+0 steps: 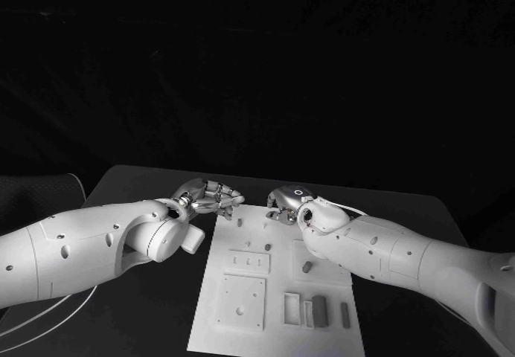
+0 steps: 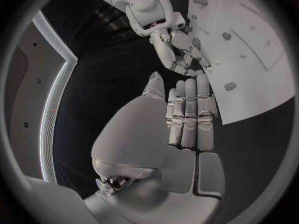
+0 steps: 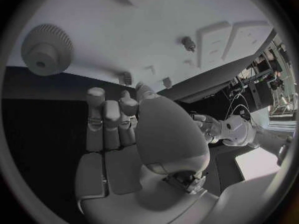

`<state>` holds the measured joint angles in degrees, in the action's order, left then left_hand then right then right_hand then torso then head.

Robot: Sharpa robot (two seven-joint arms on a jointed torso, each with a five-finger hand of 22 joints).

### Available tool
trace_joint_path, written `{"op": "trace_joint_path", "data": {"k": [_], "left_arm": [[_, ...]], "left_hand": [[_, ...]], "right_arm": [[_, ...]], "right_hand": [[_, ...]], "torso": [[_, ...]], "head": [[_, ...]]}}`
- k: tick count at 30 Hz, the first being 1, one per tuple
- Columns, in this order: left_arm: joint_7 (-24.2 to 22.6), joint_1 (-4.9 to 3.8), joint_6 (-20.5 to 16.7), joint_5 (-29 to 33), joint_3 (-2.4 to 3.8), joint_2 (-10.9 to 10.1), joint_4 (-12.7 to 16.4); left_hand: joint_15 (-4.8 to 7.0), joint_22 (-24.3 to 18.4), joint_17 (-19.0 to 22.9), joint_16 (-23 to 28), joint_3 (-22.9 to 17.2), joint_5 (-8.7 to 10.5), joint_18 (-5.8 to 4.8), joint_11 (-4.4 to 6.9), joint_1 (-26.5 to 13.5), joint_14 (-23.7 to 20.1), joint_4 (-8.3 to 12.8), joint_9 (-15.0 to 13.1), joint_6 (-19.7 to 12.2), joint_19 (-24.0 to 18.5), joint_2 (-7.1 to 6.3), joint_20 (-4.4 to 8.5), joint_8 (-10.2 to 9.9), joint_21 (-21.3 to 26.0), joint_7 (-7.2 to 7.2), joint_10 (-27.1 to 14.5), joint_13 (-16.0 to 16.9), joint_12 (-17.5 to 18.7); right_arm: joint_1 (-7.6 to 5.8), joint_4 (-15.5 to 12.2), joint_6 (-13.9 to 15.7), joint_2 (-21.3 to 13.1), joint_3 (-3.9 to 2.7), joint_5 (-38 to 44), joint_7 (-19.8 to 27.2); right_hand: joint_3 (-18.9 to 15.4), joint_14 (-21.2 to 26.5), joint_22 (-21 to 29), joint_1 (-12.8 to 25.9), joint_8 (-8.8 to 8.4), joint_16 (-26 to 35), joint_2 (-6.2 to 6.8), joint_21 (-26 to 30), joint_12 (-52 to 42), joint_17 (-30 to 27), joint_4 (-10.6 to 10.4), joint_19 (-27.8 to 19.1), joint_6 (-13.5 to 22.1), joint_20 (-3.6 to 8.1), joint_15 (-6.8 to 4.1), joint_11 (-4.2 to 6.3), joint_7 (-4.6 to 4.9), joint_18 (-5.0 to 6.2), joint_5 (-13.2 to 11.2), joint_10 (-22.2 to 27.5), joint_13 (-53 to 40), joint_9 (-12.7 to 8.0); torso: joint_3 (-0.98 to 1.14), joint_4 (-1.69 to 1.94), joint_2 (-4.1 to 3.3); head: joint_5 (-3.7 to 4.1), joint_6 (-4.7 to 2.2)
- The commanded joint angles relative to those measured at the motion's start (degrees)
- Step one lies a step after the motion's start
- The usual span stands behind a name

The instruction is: Assemble the parts on the task board

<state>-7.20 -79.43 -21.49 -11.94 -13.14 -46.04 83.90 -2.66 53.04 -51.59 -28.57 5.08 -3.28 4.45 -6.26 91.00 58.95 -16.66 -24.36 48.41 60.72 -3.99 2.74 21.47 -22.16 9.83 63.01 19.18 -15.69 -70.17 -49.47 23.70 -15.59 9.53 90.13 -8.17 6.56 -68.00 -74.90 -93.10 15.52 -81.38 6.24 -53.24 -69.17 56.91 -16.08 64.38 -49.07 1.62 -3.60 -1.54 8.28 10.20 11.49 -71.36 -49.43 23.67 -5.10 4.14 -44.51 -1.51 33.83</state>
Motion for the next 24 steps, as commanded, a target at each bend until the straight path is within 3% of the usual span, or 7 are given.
{"op": "trace_joint_path", "data": {"k": [1,16,24], "left_arm": [[-0.33,-0.08,0.15,0.18,0.06,0.13,0.06],[-0.28,-0.08,0.10,0.18,0.06,0.12,0.01],[-0.23,-0.08,0.08,0.17,0.06,0.05,-0.03]], "left_hand": [[0.06,0.07,-0.07,-0.08,-0.08,0.01,0.95,0.15,0.38,-0.32,-0.05,-0.09,-0.33,-0.17,0.03,0.38,-0.31,0.18,0.12,-0.34,0.10,-0.20],[0.06,0.10,-0.08,-0.08,-0.08,0.00,0.96,0.13,0.40,-0.32,-0.03,-0.12,-0.37,-0.17,0.03,0.38,-0.34,0.20,0.14,-0.39,0.13,-0.20],[0.06,0.11,-0.09,-0.07,-0.07,0.00,0.96,0.12,0.42,-0.32,-0.03,-0.14,-0.40,-0.17,0.00,0.38,-0.37,0.22,0.15,-0.44,0.15,-0.20]], "right_arm": [[0.04,-0.21,-0.72,-0.01,0.03,0.02,0.50],[0.05,-0.36,-0.63,-0.33,0.04,-0.53,0.58],[0.05,-0.96,-1.66,-1.00,0.04,-1.99,1.38]], "right_hand": [[0.31,-0.85,-1.04,0.02,0.14,-0.26,0.20,0.00,-0.46,0.08,0.02,-0.09,-0.30,0.13,-0.63,-0.27,0.08,4.80,-0.28,-0.16,-0.15,0.06],[0.46,-0.90,-1.08,0.14,0.40,-0.37,0.08,-0.08,-0.57,0.13,0.10,-0.13,-0.86,0.14,-0.76,-0.12,-0.08,4.80,-0.28,-0.15,-0.16,0.19],[0.20,-0.62,-1.08,1.05,-0.15,-0.31,0.62,-0.14,-0.61,-0.24,-0.12,-0.18,-0.05,0.08,-0.65,-0.29,0.12,4.80,-0.76,-0.10,-0.11,-0.04]], "torso": [[0.00,-0.02,-0.03],[-0.01,-0.02,-0.04],[0.01,-0.05,-0.05]], "head": [[-0.01,0.04],[-0.16,-0.02],[-0.13,-0.04]]}}
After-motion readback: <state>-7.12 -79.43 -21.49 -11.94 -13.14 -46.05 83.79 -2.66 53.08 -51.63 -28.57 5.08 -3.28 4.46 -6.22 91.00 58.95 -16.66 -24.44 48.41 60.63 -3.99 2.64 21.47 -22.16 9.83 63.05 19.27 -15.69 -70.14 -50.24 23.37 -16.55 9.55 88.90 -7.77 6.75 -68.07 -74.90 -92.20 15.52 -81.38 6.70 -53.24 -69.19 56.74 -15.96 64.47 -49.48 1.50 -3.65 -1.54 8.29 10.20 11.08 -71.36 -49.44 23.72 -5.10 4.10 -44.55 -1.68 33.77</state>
